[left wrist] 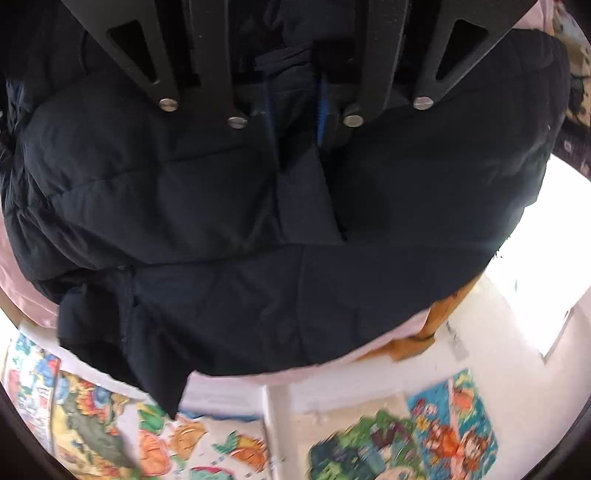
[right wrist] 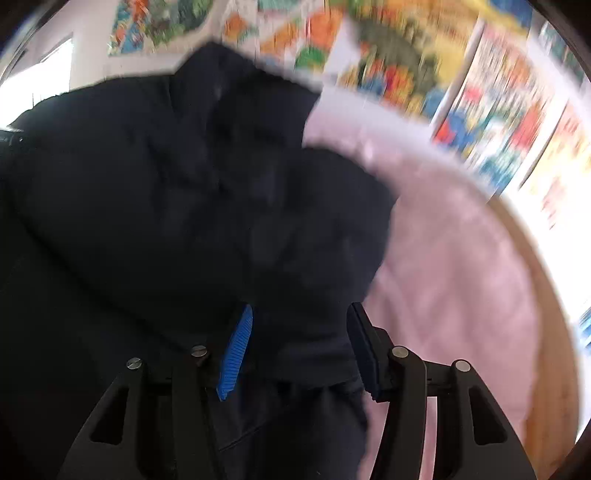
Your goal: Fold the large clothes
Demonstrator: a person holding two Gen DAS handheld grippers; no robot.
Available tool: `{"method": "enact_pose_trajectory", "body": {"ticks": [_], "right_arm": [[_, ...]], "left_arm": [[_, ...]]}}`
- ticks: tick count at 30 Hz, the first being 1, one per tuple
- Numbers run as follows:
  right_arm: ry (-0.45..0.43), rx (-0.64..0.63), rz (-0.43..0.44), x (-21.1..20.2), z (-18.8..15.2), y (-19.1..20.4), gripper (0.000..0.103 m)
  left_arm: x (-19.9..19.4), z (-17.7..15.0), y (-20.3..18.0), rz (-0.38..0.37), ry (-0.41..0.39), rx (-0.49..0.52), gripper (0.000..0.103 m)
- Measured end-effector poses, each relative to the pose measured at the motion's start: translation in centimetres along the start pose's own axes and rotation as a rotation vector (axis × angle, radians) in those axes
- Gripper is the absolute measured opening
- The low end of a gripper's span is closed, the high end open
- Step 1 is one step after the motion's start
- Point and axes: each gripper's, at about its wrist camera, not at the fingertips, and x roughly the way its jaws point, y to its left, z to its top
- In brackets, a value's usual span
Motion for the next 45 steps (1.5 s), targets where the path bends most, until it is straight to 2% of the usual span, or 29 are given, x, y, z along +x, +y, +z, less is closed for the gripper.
{"method": "enact_pose_trajectory", "body": {"ticks": [3,6,7,8,9,10,11,12,14,16,17,19,24,27,30,33,34,35,36,38,40,42,44,45], "right_arm": [[0.054,0.019,0.046,2.1,-1.0,0.1,0.049],[0.042,0.023,0.049,2.0,-1.3,0.1,0.05],[0.034,0.027,0.053,1.8,-1.5,0.0,0.051],[0.029,0.029,0.055,1.6,-1.4,-0.1,0.052],[0.018,0.038,0.065,1.2,-1.5,-0.2,0.057],[0.009,0.048,0.078,0.9,-1.6,-0.3,0.063],[0.003,0.057,0.088,0.5,-1.6,-0.5,0.065],[-0.004,0.068,0.104,0.0,-1.6,-0.6,0.071],[-0.021,0.082,0.143,-1.3,-1.7,-0.5,0.072],[-0.034,0.083,0.209,-2.9,-1.7,0.0,0.074],[-0.043,0.083,0.241,-3.7,-1.8,0.3,0.075],[-0.065,0.087,0.315,-5.3,-1.5,0.8,0.088],[-0.099,0.067,0.472,-8.2,-1.3,3.1,0.089],[-0.093,0.053,0.549,-8.9,-1.6,4.4,0.089],[-0.085,0.031,0.564,-8.7,-1.3,5.1,0.09],[-0.067,0.006,0.559,-8.2,-1.3,5.7,0.09],[-0.058,0.003,0.563,-7.9,-1.1,5.9,0.09],[-0.051,0.001,0.568,-7.6,-1.2,6.0,0.09],[-0.046,-0.001,0.57,-8.2,-1.5,6.2,0.09],[-0.036,-0.007,0.572,-8.2,-1.7,6.5,0.09],[-0.028,-0.01,0.576,-8.3,-2.1,6.8,0.09],[-0.017,-0.014,0.577,-8.3,-2.3,7.0,0.09],[-0.015,-0.017,0.572,-8.7,-2.7,7.3,0.09],[-0.014,-0.019,0.569,-8.7,-2.7,7.2,0.09]], "left_arm": [[0.1,-0.1,1.0,-0.065,0.016,-0.052,0.025],[-1.3,-0.2,2.7,-0.165,0.034,-0.112,0.034],[-2.0,-0.5,3.2,-0.2,0.031,-0.127,0.043],[-3.0,-0.9,4.0,-0.242,0.02,-0.151,0.061],[-4.0,-1.3,4.8,-0.265,0.0,-0.173,0.069],[-5.2,-1.9,5.5,-0.267,-0.025,-0.193,0.081],[-6.7,-2.7,6.3,-0.26,-0.056,-0.206,0.086],[-8.4,-3.6,7.3,-0.264,-0.086,-0.216,0.087],[-10.2,-5.3,9.1,-0.272,-0.102,-0.243,0.091],[-11.9,-7.4,12.0,-0.262,-0.11,-0.318,0.095],[-12.3,-8.5,13.7,-0.254,-0.109,-0.376,0.097],[-12.3,-10.3,17.3,-0.256,-0.098,-0.516,0.098],[-9.6,-15.3,26.4,-0.291,-0.072,-0.944,0.098],[-7.8,-16.9,28.9,-0.307,-0.108,-1.116,0.098],[-6.5,-17.6,30.0,-0.279,-0.161,-1.229,0.098],[-5.9,-17.9,30.8,-0.259,-0.177,-1.306,0.096],[-5.8,-17.9,31.0,-0.239,-0.183,-1.32,0.091],[-5.6,-17.7,31.0,-0.211,-0.18,-1.329,0.08],[-5.3,-17.5,31.0,-0.192,-0.17,-1.335,0.076],[-4.7,-17.7,31.0,-0.182,-0.154,-1.351,0.061],[-3.9,-18.0,31.5,-0.219,-0.15,-1.36,0.054],[-3.5,-17.5,31.7,-0.212,-0.147,-1.341,0.043],[-3.8,-16.4,31.5,-0.195,-0.167,-1.304,0.021],[-4.2,-15.9,31.3,-0.172,-0.18,-1.282,0.017]]}}
